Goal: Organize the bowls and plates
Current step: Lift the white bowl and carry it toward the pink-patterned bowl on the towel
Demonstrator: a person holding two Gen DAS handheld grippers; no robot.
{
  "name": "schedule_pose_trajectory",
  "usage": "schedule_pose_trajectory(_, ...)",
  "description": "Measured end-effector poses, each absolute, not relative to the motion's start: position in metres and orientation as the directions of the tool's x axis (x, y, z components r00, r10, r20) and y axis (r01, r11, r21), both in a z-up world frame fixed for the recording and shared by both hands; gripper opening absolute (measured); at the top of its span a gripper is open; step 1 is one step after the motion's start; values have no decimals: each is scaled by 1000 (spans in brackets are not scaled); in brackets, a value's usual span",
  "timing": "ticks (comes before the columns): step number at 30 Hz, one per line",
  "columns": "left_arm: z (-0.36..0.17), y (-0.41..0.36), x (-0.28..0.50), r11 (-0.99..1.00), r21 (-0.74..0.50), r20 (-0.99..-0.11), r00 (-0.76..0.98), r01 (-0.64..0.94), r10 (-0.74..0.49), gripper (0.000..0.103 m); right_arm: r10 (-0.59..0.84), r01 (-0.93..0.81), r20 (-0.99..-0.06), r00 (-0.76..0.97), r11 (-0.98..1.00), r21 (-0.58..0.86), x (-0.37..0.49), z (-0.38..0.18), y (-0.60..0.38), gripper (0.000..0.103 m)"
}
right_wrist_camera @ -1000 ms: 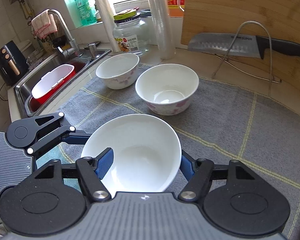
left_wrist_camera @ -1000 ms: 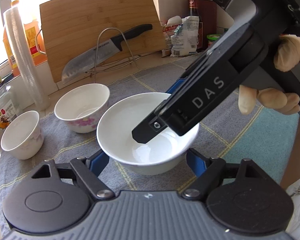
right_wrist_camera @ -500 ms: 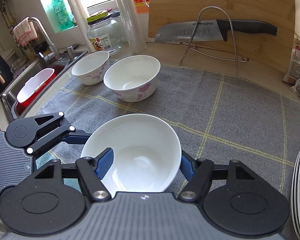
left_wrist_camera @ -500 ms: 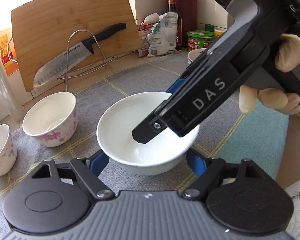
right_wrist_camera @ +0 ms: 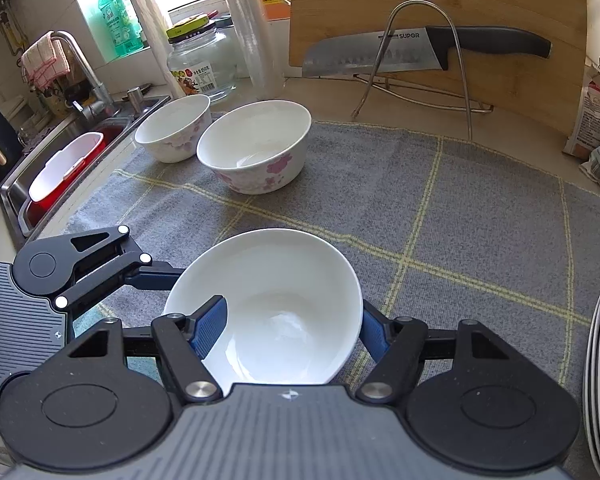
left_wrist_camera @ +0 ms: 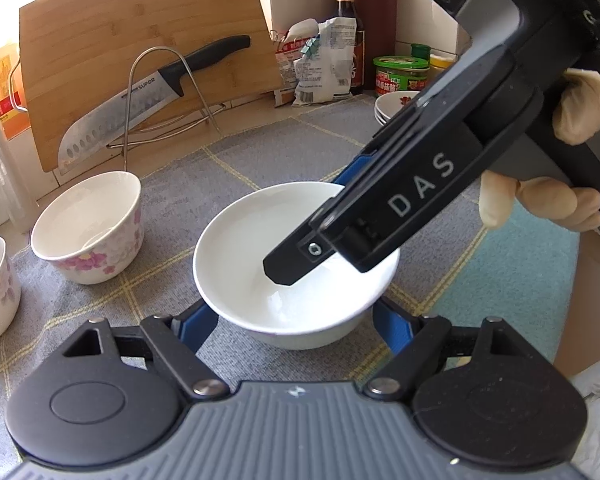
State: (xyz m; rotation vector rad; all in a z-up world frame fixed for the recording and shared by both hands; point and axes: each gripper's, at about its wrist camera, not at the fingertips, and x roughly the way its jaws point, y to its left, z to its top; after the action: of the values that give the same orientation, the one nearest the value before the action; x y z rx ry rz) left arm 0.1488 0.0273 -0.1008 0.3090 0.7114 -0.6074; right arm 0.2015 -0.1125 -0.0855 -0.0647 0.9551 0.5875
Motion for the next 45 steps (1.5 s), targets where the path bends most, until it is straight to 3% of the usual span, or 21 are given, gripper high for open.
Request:
schedule_pose_trajectory(7, -101, 26, 148, 776, 83, -685, 601, 626, -412, 85, 453, -487, -779, 433, 845, 221, 201, -87, -116, 77)
schedule_pose_trajectory(8, -101, 28, 148, 775, 73, -683, 597, 628, -420, 86, 455, -484, -777, 434, 846, 225, 201, -87, -117, 79)
schedule_pose_trajectory(10, -99, 31, 148, 786, 47, -678, 597, 617, -428, 97, 443, -463, -776, 449, 858, 222, 201, -87, -118, 96)
schedule_pose_trajectory(11, -98, 34, 149, 792, 33, -676, 598, 610, -432, 98, 441, -455, -774, 454, 862, 224, 201, -86, -119, 99)
schedule_pose_trajectory(16, -94, 45, 146, 810, -6, -680, 592, 587, -434, 99, 438, -433, -765, 472, 871, 231, 203, -81, -125, 103)
schedule_pose_trajectory(24, -83, 73, 128, 844, 18, -679, 626, 536, -383, 99, 428, -445, -759, 490, 872, 204, 209, -68, -119, 103)
schedule_pose_trajectory(39, -85, 120, 159, 947, 106, -667, 728, 305, -160, 99, 420, -473, -737, 530, 867, 154, 222, -50, -87, 103)
schedule_pose_trajectory(45, -88, 127, 176, 945, 126, -650, 745, 301, -151, 99, 424, -491, -724, 544, 861, 135, 231, -45, -78, 103)
